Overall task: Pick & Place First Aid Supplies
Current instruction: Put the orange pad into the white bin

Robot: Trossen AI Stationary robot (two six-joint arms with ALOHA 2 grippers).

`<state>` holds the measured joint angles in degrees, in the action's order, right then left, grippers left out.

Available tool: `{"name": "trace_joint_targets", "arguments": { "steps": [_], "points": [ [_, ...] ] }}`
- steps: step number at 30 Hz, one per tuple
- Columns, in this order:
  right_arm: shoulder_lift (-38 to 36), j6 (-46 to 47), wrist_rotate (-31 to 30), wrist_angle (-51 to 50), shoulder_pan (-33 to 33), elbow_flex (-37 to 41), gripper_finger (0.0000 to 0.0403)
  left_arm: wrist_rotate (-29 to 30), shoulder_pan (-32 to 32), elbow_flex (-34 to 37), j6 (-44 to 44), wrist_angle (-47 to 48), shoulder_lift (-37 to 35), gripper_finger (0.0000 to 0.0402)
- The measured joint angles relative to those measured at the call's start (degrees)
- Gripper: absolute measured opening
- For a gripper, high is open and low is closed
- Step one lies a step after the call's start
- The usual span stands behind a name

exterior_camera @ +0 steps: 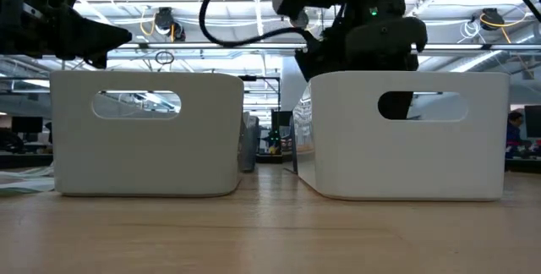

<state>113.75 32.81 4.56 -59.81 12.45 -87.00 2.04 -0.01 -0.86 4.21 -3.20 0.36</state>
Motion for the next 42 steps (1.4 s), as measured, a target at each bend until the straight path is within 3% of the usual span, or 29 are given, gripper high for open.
{"name": "trace_joint_targets", "arguments": {
  "steps": [6,16,21,31,42],
  "points": [
    [0.0,-0.8,-0.2,3.5,0.1,0.9,0.004,0.0,0.0,0.0,0.0,0.0,0.0,0.0047],
    [-0.1,-0.8,-0.3,3.2,0.4,0.9,0.0149,0.0,0.0,0.0,0.0,0.0,0.0,0.0047],
    [-1.6,-1.5,-0.5,1.1,0.5,0.8,0.0183,0.0,0.0,0.0,0.0,0.0,0.0,0.0047],
    [-10.2,9.9,-0.2,-3.6,2.2,3.8,0.0186,0.0,0.0,0.0,0.0,0.0,0.0,0.0047],
    [-17.9,34.4,0.0,-3.9,10.4,12.2,0.0183,0.0,0.0,0.0,0.0,0.0,0.0,0.0047]
  ]
}}
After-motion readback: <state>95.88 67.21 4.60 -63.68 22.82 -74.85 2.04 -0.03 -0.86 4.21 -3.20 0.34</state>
